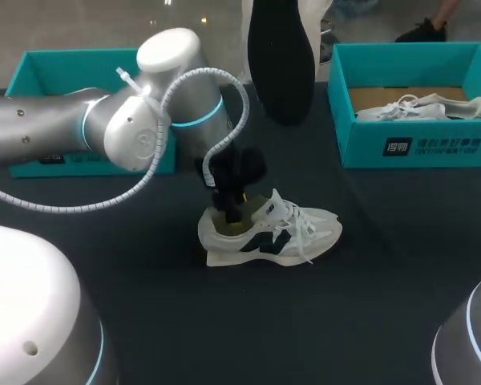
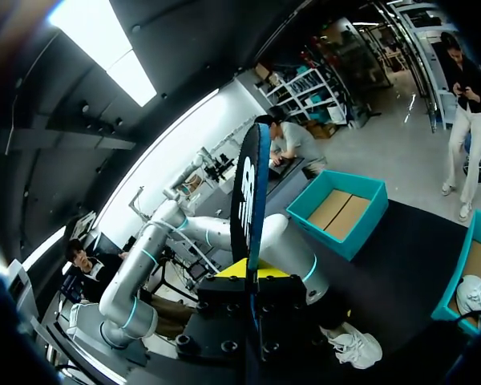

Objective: Take the shoe out of the shoebox, open the shoe tongue, remove and reinsert the insole, then place the shoe into the shoebox

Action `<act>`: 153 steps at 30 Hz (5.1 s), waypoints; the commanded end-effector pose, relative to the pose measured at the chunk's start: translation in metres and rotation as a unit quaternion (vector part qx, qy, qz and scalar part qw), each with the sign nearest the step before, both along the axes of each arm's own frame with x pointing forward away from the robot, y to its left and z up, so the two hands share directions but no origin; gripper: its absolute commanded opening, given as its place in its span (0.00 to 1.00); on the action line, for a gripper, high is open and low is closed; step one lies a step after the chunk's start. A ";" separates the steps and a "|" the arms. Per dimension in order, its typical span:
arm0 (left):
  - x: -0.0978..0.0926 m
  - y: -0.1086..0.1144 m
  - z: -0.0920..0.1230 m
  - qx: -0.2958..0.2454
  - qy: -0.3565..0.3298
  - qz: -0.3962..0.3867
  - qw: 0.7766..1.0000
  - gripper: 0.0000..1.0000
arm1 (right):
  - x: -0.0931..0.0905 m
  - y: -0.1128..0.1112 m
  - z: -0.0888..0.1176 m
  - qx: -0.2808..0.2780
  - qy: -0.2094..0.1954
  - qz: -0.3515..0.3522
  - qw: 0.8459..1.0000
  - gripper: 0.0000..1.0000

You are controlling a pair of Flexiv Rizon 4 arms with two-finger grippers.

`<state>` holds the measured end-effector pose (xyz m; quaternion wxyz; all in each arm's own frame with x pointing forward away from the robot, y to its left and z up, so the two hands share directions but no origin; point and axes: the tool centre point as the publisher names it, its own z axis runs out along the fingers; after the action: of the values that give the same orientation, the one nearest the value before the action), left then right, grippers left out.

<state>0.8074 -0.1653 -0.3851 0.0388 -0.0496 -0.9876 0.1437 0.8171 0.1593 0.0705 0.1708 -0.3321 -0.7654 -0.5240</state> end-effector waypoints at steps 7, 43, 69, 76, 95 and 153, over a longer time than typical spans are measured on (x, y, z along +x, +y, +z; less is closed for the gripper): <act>-0.014 0.013 0.009 -0.013 -0.003 -0.012 1.000 0.00 | 0.001 0.001 0.000 -0.002 0.001 -0.001 1.000 0.00; 0.010 -0.010 0.079 -0.051 0.031 -0.251 0.966 0.00 | 0.001 0.001 0.000 -0.002 0.001 -0.001 1.000 0.00; -0.014 -0.037 0.058 -0.089 0.050 -0.534 0.839 0.00 | -0.018 -0.013 0.046 -0.026 -0.021 -0.028 0.999 0.00; -0.026 -0.044 0.052 -0.078 0.050 -0.569 0.817 0.00 | -0.019 -0.014 0.048 -0.026 -0.013 -0.039 0.999 0.00; -0.045 -0.058 0.029 -0.029 0.028 -0.627 0.778 0.00 | -0.019 -0.014 0.048 -0.026 -0.013 -0.039 0.999 0.00; 0.002 -0.018 0.178 -0.586 -0.506 -0.078 0.628 1.00 | -0.019 -0.014 0.048 -0.026 -0.013 -0.039 0.999 0.00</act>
<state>0.8097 -0.1852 -0.2022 -0.2875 -0.3920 -0.7105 0.5089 0.7960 0.1439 0.1178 0.1314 -0.3583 -0.7663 -0.5168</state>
